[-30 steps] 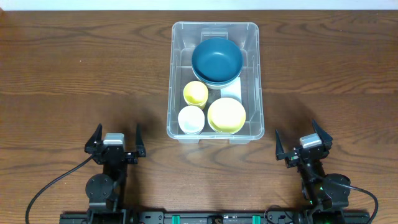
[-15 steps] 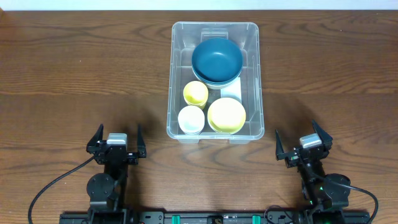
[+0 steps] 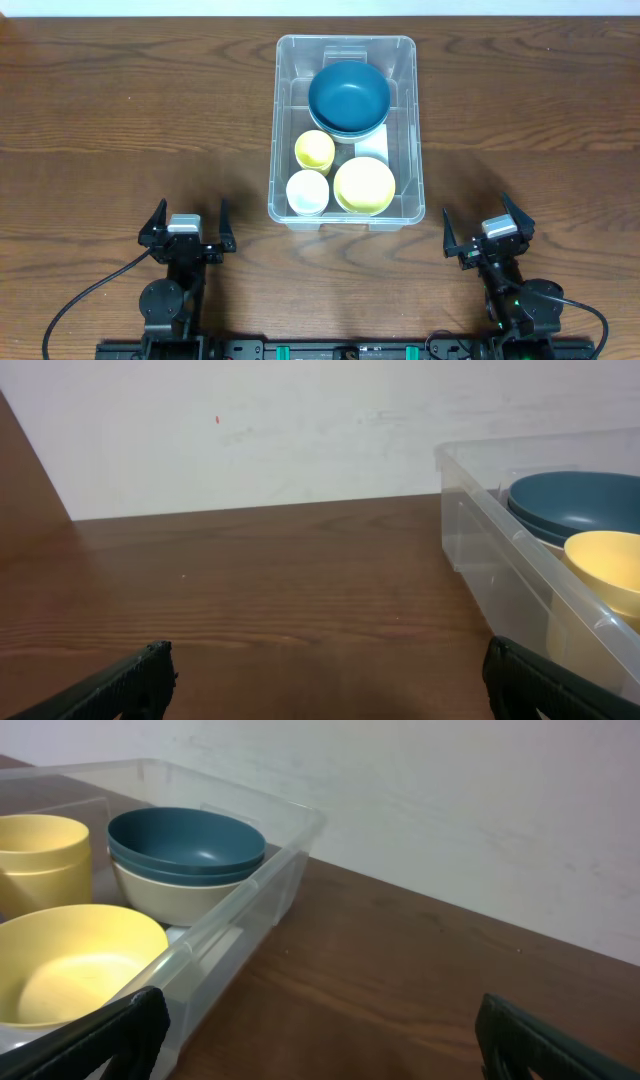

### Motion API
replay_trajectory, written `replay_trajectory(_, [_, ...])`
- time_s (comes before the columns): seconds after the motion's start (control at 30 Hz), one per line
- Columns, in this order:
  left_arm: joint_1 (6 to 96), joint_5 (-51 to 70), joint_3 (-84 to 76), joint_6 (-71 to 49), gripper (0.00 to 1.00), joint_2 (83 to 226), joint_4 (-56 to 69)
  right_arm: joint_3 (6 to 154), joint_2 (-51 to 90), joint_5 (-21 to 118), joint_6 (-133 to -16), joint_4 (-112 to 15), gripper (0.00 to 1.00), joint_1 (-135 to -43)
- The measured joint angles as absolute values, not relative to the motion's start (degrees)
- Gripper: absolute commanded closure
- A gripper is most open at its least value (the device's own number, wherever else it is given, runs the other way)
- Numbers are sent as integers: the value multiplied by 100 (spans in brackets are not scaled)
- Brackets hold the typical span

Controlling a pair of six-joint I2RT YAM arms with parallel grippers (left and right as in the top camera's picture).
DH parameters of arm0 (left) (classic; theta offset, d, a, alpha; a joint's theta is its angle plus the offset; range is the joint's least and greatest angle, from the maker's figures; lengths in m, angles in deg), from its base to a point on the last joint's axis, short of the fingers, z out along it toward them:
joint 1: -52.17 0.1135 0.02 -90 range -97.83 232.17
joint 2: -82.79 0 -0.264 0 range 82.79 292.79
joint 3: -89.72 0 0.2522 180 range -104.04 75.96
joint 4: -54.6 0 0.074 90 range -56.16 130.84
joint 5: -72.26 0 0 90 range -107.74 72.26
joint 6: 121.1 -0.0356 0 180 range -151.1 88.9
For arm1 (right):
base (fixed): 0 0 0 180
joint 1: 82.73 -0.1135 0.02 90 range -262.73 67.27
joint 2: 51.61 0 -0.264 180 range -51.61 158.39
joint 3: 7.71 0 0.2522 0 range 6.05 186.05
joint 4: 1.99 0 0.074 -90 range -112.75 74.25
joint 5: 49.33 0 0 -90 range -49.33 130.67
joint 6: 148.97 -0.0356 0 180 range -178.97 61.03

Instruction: Pack container

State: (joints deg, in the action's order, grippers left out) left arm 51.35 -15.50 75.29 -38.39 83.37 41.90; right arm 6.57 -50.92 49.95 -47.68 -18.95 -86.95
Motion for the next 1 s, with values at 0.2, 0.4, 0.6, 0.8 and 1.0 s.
replay_trajectory(0.2, [5133, -1550, 7532, -3839, 2, 8337, 4173, 657, -5092, 4995, -4768, -1895, 1, -8695])
replay_trajectory(0.4, [5135, -1533, 7507, -3839, 2, 8337, 3960, 657, -5092, 4993, -4768, -1895, 1, -8695])
replay_trajectory(0.6, [5133, -1513, 7501, -3839, 2, 8337, 3947, 657, -5092, 4993, -4768, -1895, 1, -8695])
replay_trajectory(0.8, [5133, -1513, 7501, -3839, 2, 8337, 3943, 657, -5092, 4995, -4768, -1895, 1, -8695])
replay_trajectory(1.0, [5133, -1511, 7499, -3839, 2, 8337, 3941, 657, -5092, 4993, -4768, -1895, 1, -8695])
